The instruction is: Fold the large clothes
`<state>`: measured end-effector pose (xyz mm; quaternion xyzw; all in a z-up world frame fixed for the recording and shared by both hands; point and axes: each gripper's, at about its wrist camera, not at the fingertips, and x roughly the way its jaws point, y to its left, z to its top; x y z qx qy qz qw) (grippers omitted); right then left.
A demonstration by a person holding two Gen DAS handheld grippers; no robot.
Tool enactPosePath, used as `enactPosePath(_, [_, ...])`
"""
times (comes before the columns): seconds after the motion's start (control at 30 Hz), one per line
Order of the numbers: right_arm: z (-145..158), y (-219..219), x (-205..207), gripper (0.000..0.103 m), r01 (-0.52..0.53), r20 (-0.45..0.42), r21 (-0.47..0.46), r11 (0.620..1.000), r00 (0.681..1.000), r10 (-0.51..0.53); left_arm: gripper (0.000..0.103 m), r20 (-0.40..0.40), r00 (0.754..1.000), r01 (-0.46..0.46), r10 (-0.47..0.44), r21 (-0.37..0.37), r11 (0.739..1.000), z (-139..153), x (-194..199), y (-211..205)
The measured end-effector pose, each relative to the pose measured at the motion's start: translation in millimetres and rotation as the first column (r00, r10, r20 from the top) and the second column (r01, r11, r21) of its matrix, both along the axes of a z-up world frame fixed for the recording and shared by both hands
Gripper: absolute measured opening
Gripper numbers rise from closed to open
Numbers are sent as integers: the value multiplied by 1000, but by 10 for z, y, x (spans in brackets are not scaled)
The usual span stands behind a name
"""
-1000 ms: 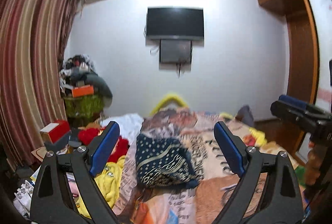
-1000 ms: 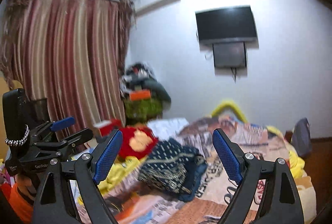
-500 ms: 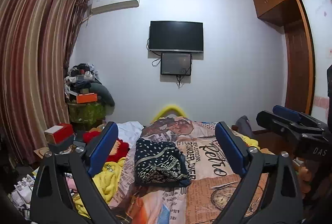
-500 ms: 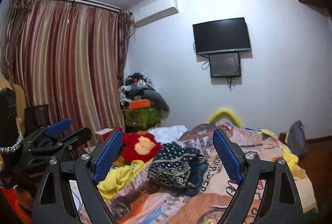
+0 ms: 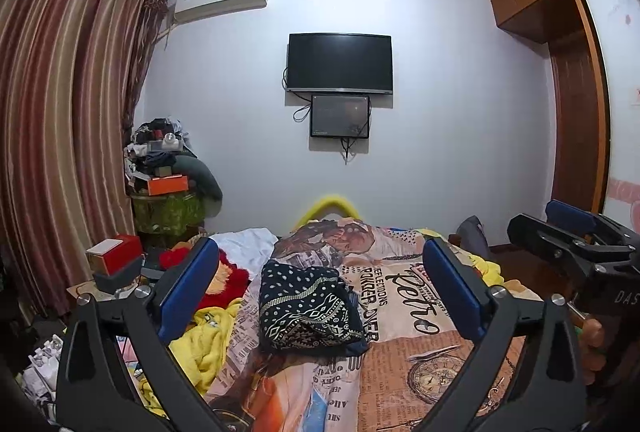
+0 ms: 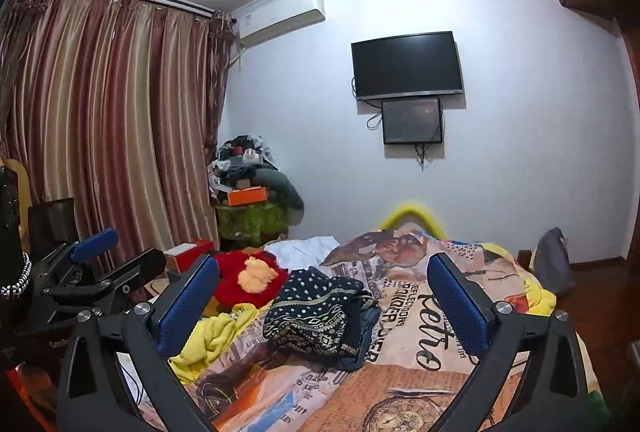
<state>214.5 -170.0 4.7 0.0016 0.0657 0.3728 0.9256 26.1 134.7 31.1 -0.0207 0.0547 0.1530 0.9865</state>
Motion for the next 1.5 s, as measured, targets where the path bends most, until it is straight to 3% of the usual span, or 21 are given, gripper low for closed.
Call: enactPosePath(1.5, [-20,29,-7,103,10,0,-4,1000,1000,-10,103,-4,1000,12,-12,-7,1000,-26,45,29])
